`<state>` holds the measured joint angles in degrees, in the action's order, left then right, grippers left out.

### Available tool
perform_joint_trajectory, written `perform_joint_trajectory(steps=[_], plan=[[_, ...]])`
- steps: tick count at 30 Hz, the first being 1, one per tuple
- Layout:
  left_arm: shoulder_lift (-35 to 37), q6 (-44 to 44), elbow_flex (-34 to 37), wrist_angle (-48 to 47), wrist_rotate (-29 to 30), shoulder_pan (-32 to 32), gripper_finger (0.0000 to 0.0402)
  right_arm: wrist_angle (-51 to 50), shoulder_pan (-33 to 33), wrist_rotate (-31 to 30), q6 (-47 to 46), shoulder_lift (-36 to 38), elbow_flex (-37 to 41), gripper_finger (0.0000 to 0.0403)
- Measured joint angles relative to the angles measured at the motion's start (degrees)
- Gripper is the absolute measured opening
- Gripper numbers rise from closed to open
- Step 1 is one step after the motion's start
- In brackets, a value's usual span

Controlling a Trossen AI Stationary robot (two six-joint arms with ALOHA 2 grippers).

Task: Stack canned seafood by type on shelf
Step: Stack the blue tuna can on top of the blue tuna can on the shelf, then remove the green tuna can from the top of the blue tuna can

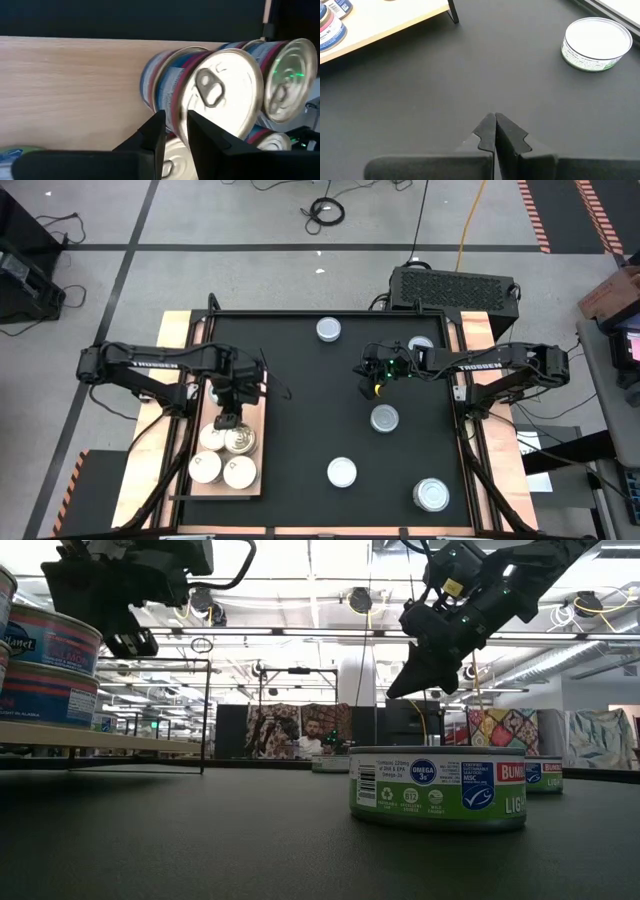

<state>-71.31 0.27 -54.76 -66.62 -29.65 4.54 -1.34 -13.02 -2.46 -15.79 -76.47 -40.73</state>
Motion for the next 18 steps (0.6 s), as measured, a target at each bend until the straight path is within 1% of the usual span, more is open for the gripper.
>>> perform_joint_trajectory(steps=[5,9,12,14,16,18], plan=[[0.0,0.1,-2.9,-1.7,-0.2,0.0,0.0082,0.0,0.0,0.0,0.0,0.0,0.0,0.0],[0.0,0.9,-5.2,-1.4,0.2,0.0,0.0082,0.0,0.0,0.0,0.0,0.0,0.0,0.0],[0.1,3.7,-5.7,1.0,0.6,0.0,0.0082,0.0,0.0,2.5,0.0,0.0,0.0,0.0],[0.1,5.9,-5.7,4.3,3.4,0.0,0.0082,-0.6,0.3,5.3,-0.8,0.0,-0.6,0.0],[0.1,7.4,-5.7,7.5,7.8,0.0,0.0082,-0.9,1.6,7.7,-1.4,0.0,-1.2,0.0],[0.1,8.7,-5.7,10.9,11.7,0.0,0.0081,-3.4,3.5,10.8,-1.7,0.0,-2.3,0.0]])
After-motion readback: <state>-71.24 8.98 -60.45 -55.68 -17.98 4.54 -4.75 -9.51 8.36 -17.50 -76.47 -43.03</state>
